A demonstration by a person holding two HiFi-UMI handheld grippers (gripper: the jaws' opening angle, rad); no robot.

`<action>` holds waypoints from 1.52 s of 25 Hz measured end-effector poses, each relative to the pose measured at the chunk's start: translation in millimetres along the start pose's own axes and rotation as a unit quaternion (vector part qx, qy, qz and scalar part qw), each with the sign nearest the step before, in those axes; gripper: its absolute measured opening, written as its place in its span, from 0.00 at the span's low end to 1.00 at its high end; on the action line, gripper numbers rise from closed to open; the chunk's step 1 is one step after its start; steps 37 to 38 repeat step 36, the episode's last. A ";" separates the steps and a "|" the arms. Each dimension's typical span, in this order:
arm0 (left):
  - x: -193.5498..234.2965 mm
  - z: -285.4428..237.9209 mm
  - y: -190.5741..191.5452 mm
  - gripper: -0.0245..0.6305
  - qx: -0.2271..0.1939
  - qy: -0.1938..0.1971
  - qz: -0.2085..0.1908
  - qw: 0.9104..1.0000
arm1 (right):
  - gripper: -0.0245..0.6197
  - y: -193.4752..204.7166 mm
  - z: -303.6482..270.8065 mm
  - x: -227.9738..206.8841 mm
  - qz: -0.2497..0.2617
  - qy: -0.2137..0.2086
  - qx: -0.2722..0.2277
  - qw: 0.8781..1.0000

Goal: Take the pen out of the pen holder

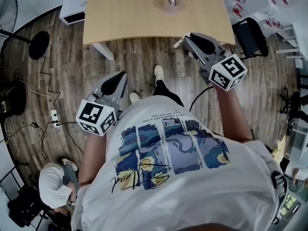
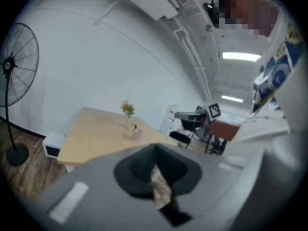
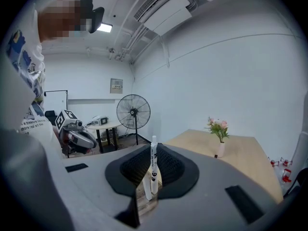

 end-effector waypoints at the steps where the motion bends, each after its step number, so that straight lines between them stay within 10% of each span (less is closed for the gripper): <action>1: 0.3 0.0 -0.4 0.05 0.000 0.000 0.000 1.000 | 0.09 -0.4 -0.3 -0.2 0.000 -0.001 0.000 1.000; 38: 30.9 -24.2 -17.2 0.05 0.008 -0.005 0.017 1.000 | 0.09 -4.4 -30.4 -38.4 -0.022 -0.012 0.014 1.000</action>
Point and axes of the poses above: the fingertips, and each gripper's own axes: z backward along the fingers, x to its left, y out of its underside, the point moved 7 cm from there along z, backward along the fingers, and after that the axes turned 15 degrees about x, right-handed, at the moved point
